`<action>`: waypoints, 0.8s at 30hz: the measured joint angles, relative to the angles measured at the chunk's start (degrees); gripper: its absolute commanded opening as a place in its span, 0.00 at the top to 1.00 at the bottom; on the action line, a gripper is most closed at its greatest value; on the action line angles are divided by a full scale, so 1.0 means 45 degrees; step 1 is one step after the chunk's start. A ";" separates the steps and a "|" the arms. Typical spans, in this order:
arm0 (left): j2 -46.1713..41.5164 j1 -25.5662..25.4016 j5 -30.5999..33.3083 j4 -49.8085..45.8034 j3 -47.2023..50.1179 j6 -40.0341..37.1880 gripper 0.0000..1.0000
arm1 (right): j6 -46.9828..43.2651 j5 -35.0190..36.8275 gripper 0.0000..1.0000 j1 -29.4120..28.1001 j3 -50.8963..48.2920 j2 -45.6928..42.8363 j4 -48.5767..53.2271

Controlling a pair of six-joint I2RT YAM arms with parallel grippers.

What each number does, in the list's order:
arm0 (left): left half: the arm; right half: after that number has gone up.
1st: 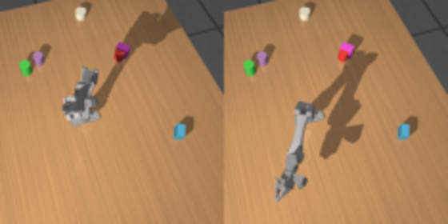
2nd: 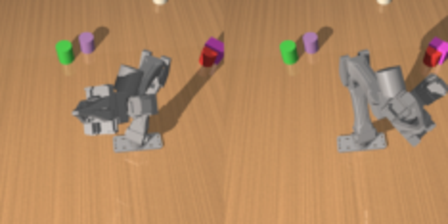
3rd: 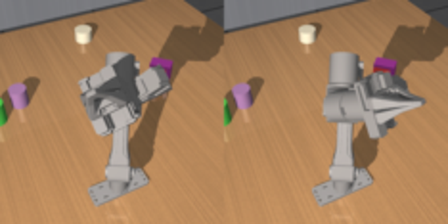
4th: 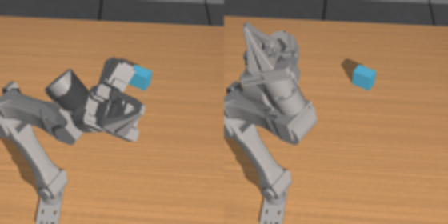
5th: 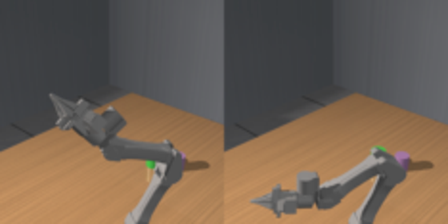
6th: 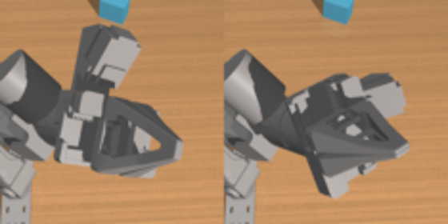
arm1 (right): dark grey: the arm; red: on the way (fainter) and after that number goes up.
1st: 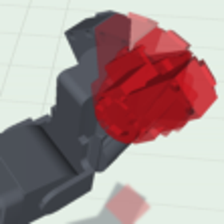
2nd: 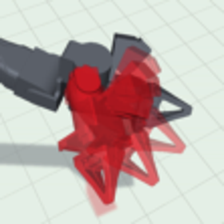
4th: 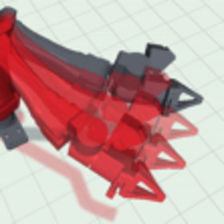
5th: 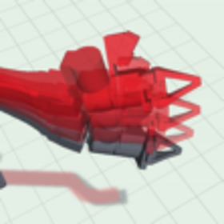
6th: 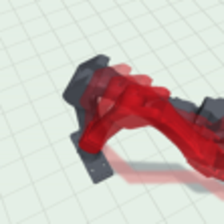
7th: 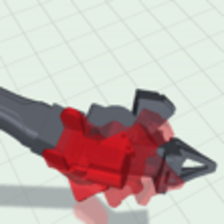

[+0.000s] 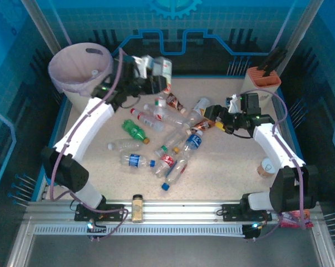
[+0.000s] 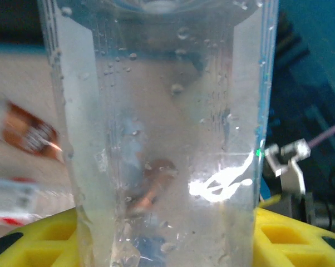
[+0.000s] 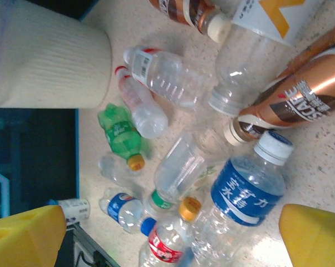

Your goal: Put the plastic bottles in the bin

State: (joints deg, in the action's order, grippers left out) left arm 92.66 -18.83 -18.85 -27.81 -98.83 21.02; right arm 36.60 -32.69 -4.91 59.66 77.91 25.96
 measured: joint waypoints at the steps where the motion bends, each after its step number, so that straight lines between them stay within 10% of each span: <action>1: -0.0044 0.0389 0.0112 -0.0204 -0.0452 -0.0204 0.79 | -0.0194 0.0112 0.01 -0.0078 0.0000 -0.0005 0.0189; 8: -0.0058 0.2657 0.0845 -0.0806 -0.2283 -0.1132 1.00 | -0.1404 0.0568 0.01 -0.0753 0.0000 -0.0039 0.1316; 24: 0.2215 0.6999 0.3196 0.0029 -0.5251 -0.0369 1.00 | -0.1836 0.1282 0.01 -0.1433 -0.0544 -0.0801 0.1807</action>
State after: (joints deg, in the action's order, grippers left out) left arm 102.63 12.67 -4.47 -27.68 -122.45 19.35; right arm 28.34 -26.92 -11.35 57.21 74.30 34.09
